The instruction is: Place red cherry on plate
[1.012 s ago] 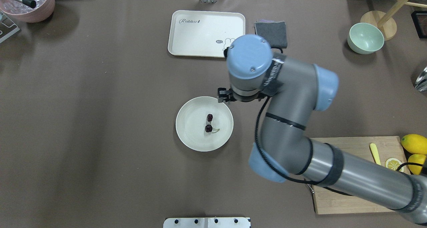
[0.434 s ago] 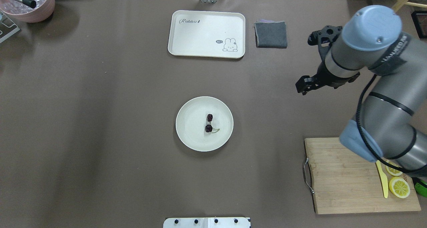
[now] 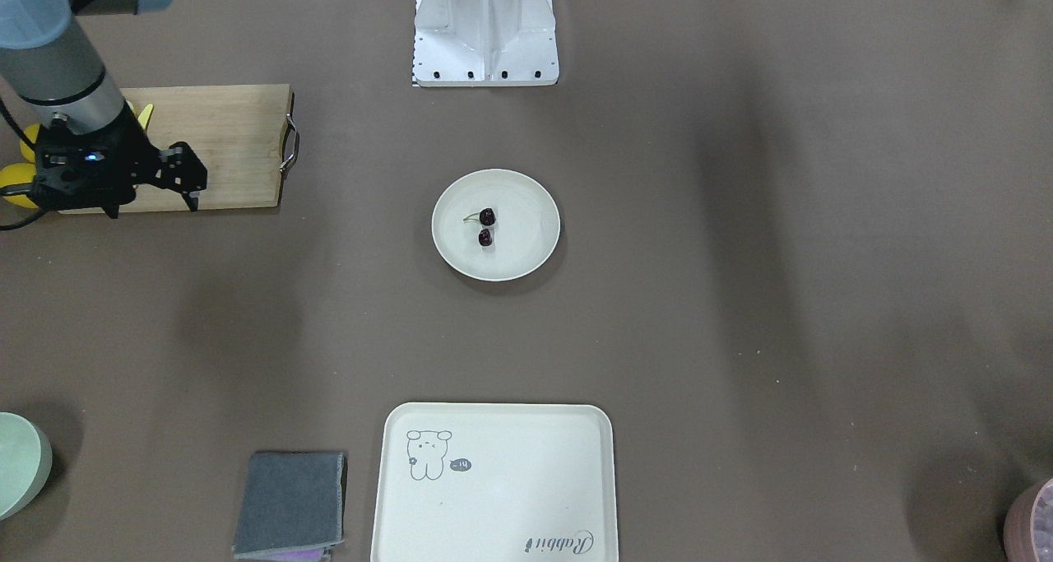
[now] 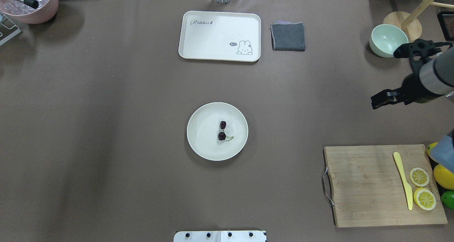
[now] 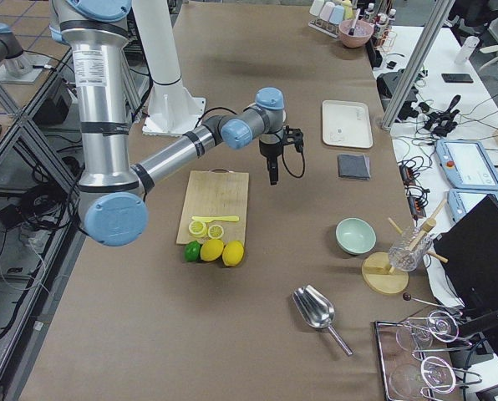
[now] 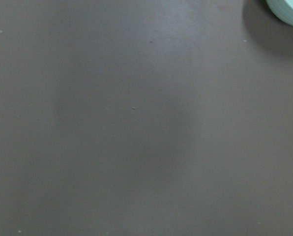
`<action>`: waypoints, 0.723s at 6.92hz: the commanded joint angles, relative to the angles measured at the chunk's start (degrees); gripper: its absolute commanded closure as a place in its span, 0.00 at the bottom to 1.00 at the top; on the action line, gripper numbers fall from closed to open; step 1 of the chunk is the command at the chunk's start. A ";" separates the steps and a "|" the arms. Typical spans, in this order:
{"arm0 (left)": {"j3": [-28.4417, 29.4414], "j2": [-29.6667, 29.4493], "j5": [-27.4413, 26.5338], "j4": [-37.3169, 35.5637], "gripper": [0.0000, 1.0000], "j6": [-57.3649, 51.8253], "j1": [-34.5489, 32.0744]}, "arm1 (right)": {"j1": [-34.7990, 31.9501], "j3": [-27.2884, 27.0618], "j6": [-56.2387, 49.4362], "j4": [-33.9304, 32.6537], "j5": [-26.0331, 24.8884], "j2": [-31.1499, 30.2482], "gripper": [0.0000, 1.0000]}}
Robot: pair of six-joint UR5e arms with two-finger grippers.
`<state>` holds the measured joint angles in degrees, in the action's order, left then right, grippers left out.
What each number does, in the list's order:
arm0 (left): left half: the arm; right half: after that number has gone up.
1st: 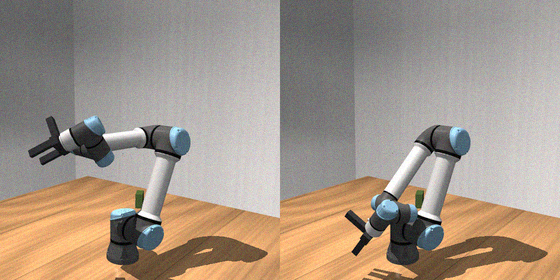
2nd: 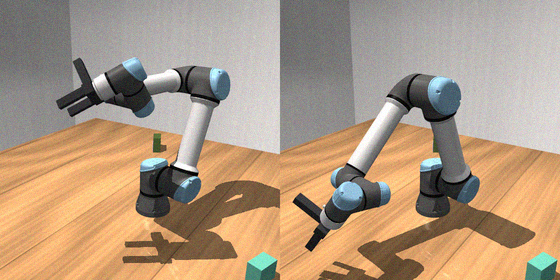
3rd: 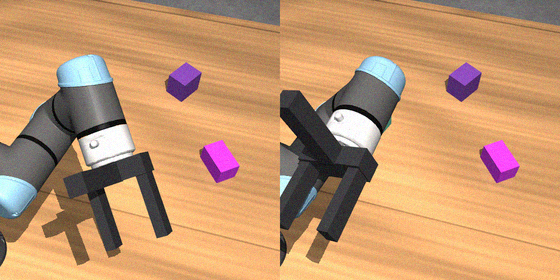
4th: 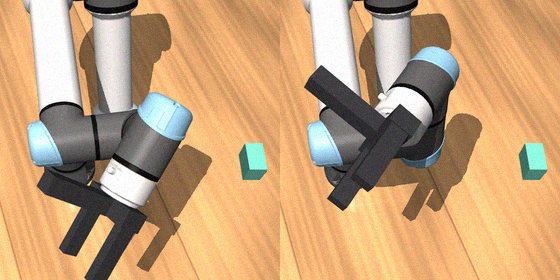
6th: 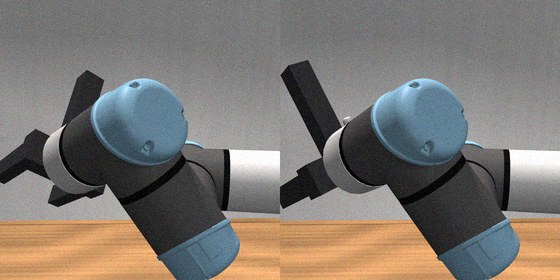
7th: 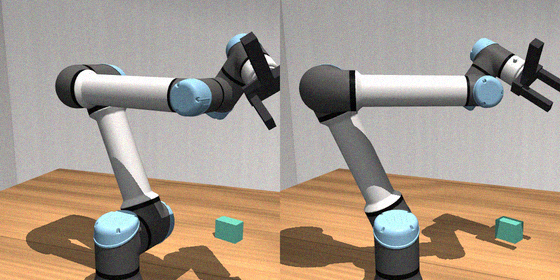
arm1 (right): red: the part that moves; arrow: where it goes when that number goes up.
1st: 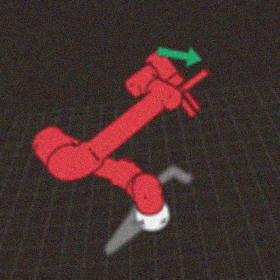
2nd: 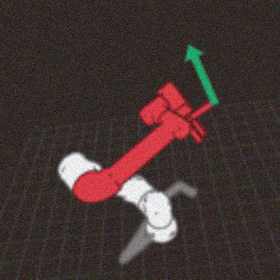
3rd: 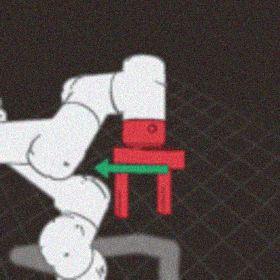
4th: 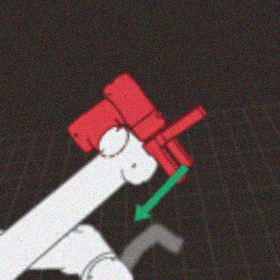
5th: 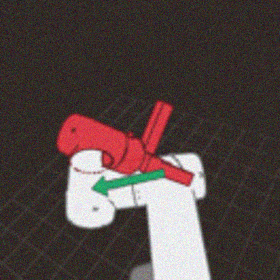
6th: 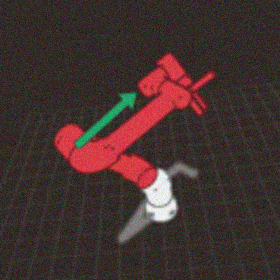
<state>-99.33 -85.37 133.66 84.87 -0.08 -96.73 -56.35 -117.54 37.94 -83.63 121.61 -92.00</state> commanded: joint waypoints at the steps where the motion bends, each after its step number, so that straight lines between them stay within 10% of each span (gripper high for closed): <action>1: -0.78 -0.14 0.02 0.38 0.01 -0.19 0.05 | -9.53 -0.76 -8.29 3.83 8.88 -7.39 0.00; 5: -0.16 -0.06 -0.68 1.52 0.01 -0.19 2.59 | -21.57 3.99 -32.49 -1.44 9.35 -11.60 0.00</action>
<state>-99.61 -85.56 133.33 86.35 -0.26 -95.27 -73.01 -114.30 15.33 -83.19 130.84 -101.24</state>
